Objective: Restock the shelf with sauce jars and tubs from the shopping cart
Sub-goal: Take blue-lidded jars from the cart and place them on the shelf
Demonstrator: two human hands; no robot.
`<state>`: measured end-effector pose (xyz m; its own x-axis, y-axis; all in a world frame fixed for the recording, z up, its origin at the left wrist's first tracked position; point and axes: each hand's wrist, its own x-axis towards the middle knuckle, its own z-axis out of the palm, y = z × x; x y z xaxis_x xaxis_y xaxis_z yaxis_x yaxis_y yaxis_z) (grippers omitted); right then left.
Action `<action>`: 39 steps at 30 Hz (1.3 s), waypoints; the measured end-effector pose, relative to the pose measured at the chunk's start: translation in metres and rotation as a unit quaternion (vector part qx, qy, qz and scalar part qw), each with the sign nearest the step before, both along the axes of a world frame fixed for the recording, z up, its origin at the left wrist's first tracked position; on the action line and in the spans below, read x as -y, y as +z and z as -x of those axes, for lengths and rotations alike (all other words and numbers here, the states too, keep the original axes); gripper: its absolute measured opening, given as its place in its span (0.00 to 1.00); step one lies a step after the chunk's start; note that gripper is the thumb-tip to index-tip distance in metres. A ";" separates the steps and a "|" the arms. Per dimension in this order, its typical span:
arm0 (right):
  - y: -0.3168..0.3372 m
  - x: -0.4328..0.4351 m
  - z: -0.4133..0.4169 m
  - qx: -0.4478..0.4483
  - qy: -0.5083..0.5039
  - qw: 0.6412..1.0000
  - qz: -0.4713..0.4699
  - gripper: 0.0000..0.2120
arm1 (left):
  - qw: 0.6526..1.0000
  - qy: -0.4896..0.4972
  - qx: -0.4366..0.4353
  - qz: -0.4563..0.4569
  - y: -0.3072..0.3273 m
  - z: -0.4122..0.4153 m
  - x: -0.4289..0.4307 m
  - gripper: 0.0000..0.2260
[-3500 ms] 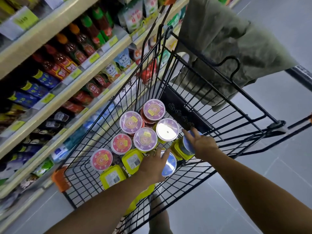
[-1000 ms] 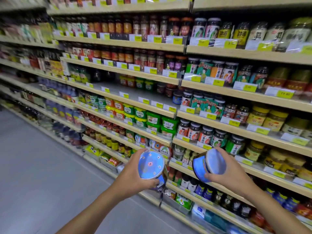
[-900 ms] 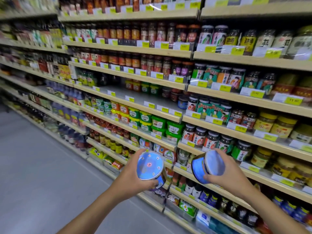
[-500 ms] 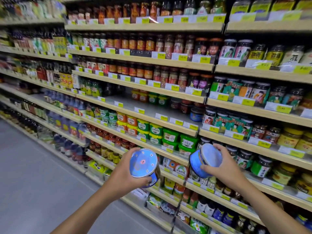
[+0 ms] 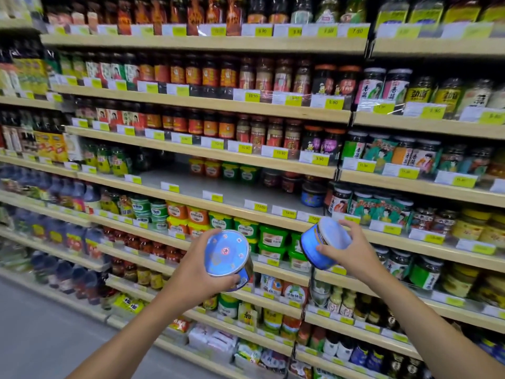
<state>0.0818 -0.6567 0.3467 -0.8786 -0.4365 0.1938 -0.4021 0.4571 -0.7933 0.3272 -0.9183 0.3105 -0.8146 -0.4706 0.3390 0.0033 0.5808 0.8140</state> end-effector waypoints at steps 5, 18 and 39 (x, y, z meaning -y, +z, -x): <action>-0.008 0.042 0.036 0.010 -0.033 0.999 0.018 0.32 | 1.000 -0.019 -0.008 0.014 0.005 0.046 0.037 0.39; -0.016 0.121 0.148 -0.048 -0.082 0.993 0.075 0.28 | 0.999 -0.046 -0.004 0.017 -0.005 0.194 0.114 0.41; -0.023 0.168 0.239 -0.166 -0.114 0.976 -0.079 0.33 | 0.993 -0.112 -0.029 0.026 -0.007 0.319 0.153 0.43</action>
<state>-0.1569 -0.8247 0.3241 -0.8565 -0.2837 0.4312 -0.4986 0.6705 -0.5493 0.0086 -1.0708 0.3036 -0.8753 -0.2597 0.4079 0.1837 0.6018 0.7772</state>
